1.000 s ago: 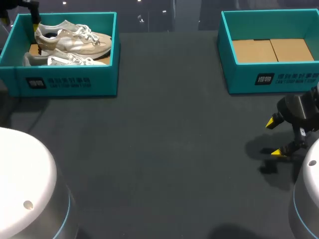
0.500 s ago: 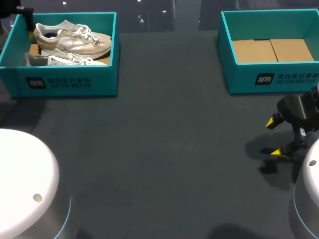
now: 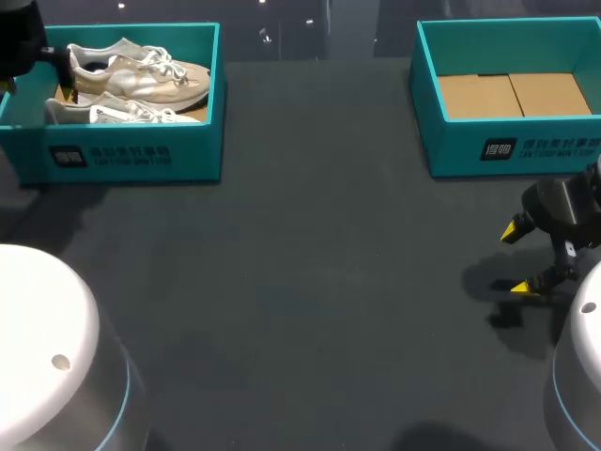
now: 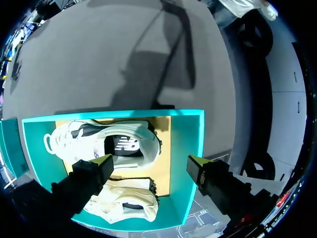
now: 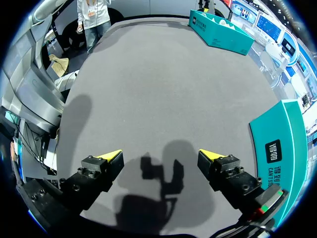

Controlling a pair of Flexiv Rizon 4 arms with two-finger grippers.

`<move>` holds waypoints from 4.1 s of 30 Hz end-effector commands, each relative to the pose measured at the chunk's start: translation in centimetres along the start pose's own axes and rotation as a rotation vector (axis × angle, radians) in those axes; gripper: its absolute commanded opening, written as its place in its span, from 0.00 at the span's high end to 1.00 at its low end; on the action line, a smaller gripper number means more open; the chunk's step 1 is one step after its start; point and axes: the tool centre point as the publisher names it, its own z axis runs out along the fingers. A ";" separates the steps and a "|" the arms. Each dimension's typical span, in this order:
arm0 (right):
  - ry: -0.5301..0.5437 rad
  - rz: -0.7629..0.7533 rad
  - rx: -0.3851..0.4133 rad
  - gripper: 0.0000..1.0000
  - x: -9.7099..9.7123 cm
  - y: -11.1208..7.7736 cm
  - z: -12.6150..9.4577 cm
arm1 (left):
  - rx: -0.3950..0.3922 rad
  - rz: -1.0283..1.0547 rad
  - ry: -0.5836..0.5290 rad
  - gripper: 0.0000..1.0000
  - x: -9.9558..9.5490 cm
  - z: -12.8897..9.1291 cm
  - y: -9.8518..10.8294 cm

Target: Take the shoe out of the shoebox, open the shoe tongue, remove and reinsert the insole, then place the shoe into the shoebox

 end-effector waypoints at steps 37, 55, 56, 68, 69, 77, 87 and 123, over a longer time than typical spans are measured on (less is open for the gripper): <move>-0.003 0.000 0.002 0.00 0.2 0.0 0.0 | 0.088 0.005 0.009 0.24 0.0 7.9 -0.4; -0.003 0.000 0.002 0.00 0.2 0.0 0.0 | 0.111 0.005 0.038 0.34 0.3 9.1 -0.6; -0.003 0.000 0.002 0.00 0.2 0.0 0.0 | 0.111 0.007 0.039 0.33 0.4 9.1 -0.6; -0.003 0.000 0.002 0.00 0.2 0.0 0.0 | 0.130 0.054 0.073 0.51 0.3 9.7 -0.7; -0.003 0.000 0.002 0.00 0.2 0.0 0.0 | 0.132 0.057 0.076 0.69 0.3 9.9 -0.7; -0.003 0.000 0.002 0.00 0.2 0.0 0.0 | 0.138 0.067 0.075 1.00 0.7 9.7 -1.0; -0.003 0.000 0.002 0.00 0.2 0.0 0.0 | 0.120 0.044 0.040 1.00 2.9 7.6 -0.8; -0.003 0.000 0.002 0.00 0.2 0.0 0.0 | 0.137 -0.151 0.045 1.00 4.9 -2.1 3.5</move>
